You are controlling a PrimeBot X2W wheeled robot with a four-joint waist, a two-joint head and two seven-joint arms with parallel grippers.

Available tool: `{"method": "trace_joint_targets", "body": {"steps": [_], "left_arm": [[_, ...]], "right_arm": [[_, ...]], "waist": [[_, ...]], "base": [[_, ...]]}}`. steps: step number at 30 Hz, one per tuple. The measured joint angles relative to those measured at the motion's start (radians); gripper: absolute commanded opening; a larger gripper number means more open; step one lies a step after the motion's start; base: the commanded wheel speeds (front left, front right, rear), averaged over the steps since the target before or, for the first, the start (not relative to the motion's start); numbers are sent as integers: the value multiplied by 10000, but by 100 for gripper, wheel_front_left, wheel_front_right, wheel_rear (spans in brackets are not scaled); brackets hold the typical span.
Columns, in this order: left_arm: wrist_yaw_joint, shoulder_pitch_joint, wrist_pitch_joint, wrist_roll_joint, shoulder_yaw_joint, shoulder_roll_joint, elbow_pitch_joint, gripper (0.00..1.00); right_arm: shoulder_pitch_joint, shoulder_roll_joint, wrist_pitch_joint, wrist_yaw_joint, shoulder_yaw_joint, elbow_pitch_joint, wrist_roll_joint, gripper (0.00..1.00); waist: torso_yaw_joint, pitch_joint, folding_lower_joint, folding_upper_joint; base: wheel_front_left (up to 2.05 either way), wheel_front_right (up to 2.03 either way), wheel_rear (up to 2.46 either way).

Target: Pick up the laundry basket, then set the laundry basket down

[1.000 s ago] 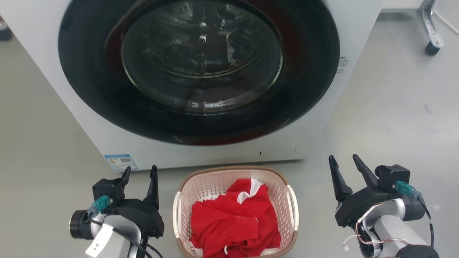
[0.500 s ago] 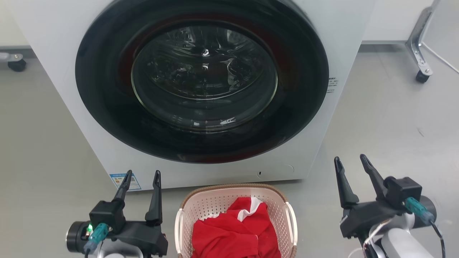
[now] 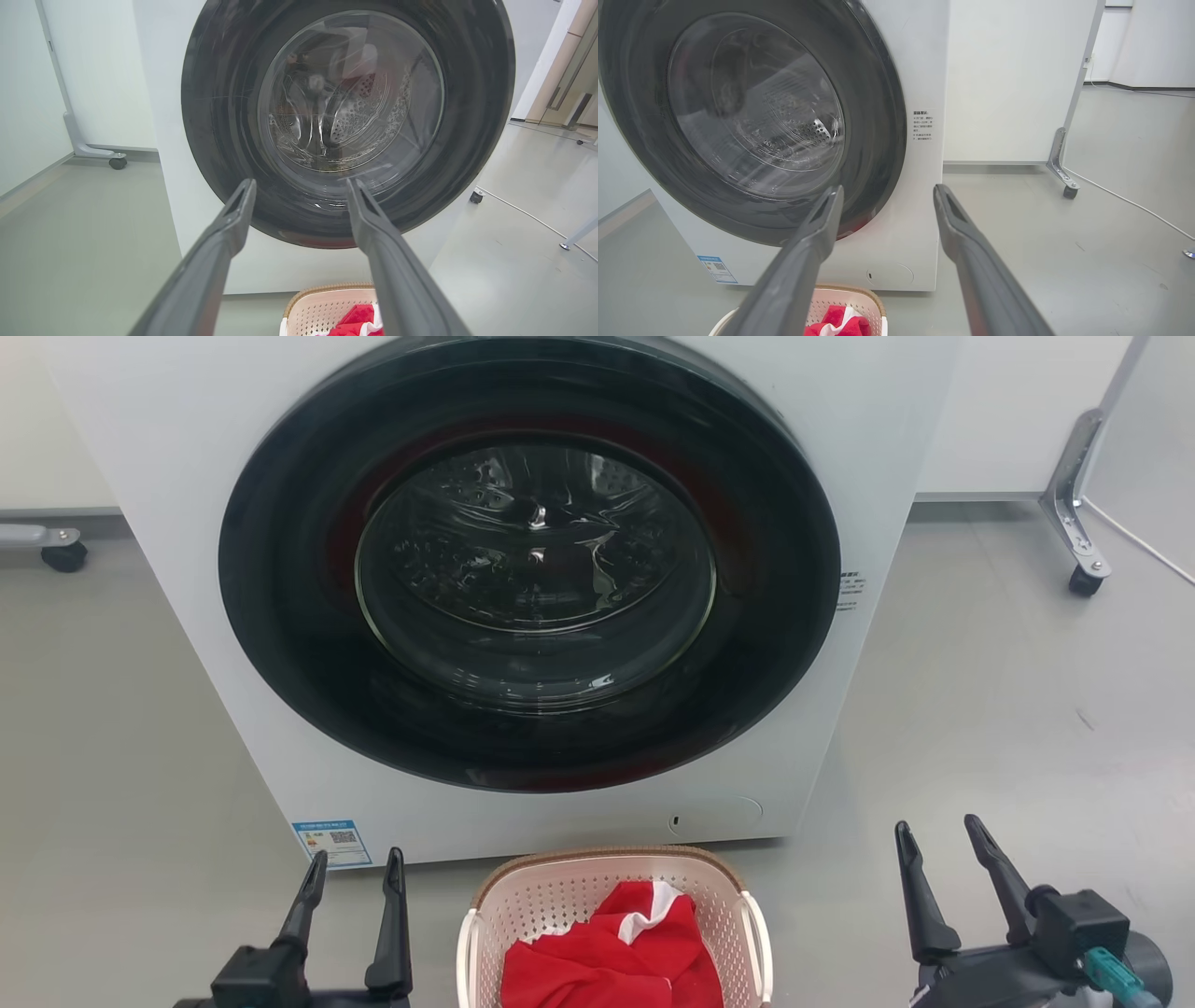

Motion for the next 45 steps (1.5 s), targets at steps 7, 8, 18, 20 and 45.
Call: {"method": "trace_joint_targets", "body": {"steps": [7, 8, 18, 20, 45], "left_arm": [[40, 448, 6, 15, 81, -2, -439, 100], [40, 492, 17, 17, 81, -6, -470, 100], [123, 862, 435, 63, 132, -13, -750, 100], [128, 862, 591, 88, 169, -15, -888, 100], [109, 1165, 1208, -29, 368, -90, -999, 0]], "right_arm": [[477, 0, -8, -27, -268, -604, -144, 100], [565, 0, -8, -61, -301, -646, -174, 100], [1073, -15, -8, -98, -591, -1043, -328, 100], [1078, -15, -10, -100, -677, -1189, -370, 100], [1447, 307, 150, -12, -986, -1175, -416, 0]], "waist": [[-32, -61, 1, 0], [-34, -69, 1, 0], [-38, -118, 0, 0], [-26, -124, 0, 0], [-1, -98, 1, 0]], "base": [[0, 0, 0], [0, 0, 0], [0, 0, 0], [0, 0, 0], [0, 0, 0]]}}
